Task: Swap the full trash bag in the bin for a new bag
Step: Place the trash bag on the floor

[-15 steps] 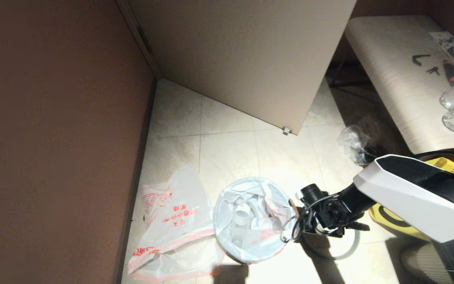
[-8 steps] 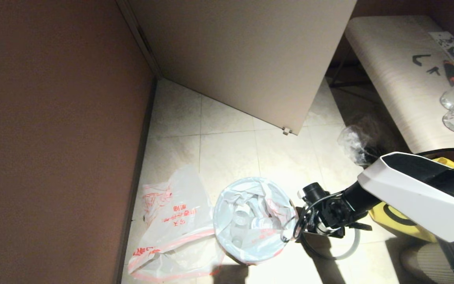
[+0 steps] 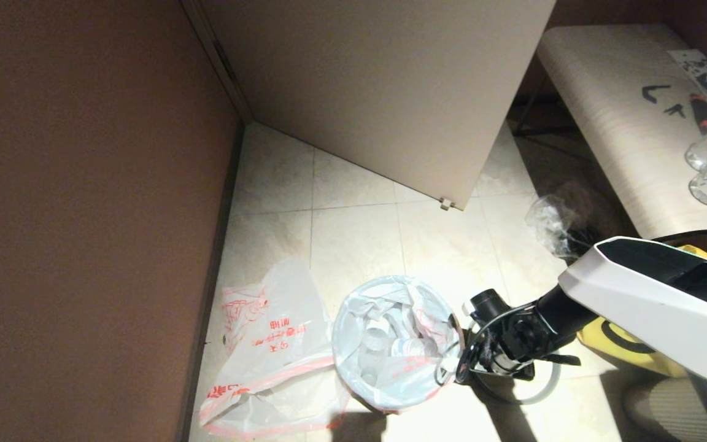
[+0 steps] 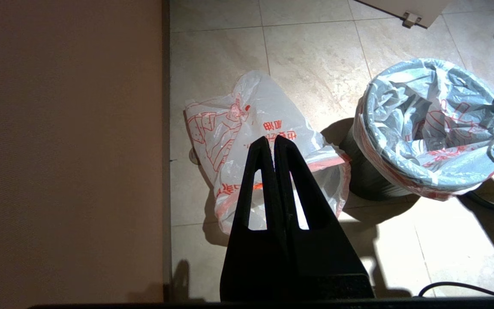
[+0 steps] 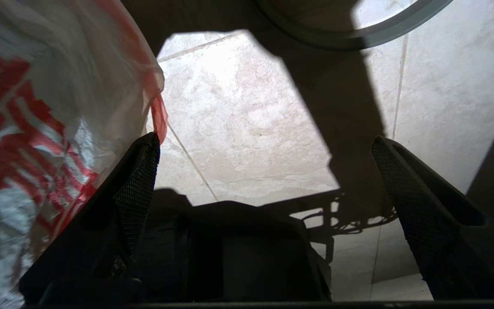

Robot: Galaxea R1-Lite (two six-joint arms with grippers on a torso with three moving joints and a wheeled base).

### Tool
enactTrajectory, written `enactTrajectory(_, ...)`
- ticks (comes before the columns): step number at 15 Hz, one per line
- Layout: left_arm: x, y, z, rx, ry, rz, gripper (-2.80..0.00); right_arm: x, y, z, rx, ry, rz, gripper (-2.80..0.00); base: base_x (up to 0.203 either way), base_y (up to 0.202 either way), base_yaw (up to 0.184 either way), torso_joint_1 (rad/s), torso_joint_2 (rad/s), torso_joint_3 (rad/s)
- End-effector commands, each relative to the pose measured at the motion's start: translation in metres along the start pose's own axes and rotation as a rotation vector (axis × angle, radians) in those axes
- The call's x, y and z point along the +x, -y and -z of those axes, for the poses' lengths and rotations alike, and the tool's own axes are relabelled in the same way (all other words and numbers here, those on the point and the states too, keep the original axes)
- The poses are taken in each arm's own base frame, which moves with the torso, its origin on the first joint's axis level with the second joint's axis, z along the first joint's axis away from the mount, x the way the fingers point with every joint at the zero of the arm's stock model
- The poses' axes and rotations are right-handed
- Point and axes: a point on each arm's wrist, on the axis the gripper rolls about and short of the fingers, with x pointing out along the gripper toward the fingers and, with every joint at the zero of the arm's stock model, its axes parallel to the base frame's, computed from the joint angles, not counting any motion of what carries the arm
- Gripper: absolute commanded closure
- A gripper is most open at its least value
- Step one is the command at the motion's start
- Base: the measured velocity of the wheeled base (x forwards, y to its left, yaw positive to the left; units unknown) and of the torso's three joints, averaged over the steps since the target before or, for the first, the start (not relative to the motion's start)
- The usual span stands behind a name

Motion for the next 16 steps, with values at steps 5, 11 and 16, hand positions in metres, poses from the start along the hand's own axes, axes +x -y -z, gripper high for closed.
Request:
enactTrajectory(5, 0.000, 0.000, 0.000, 0.000, -0.002, 0.000, 0.00, 0.014, -0.006, 0.000, -0.014, -0.025, -0.040, -2.80, 0.000, 0.000, 0.000, 0.000, 0.00, 0.000)
enactTrajectory(11, 0.000, 0.000, 0.000, 0.000, -0.002, 0.000, 0.00, 0.015, -0.010, -0.006, -0.013, -0.014, -0.067, -2.80, 0.000, 0.000, 0.000, 0.000, 0.00, 0.000)
enactTrajectory(16, 0.000, 0.000, 0.000, 0.000, -0.002, 0.000, 0.00, 0.010, -0.017, -0.018, -0.001, -0.020, -0.162, -2.80, 0.000, 0.000, 0.000, 0.000, 0.00, 0.000)
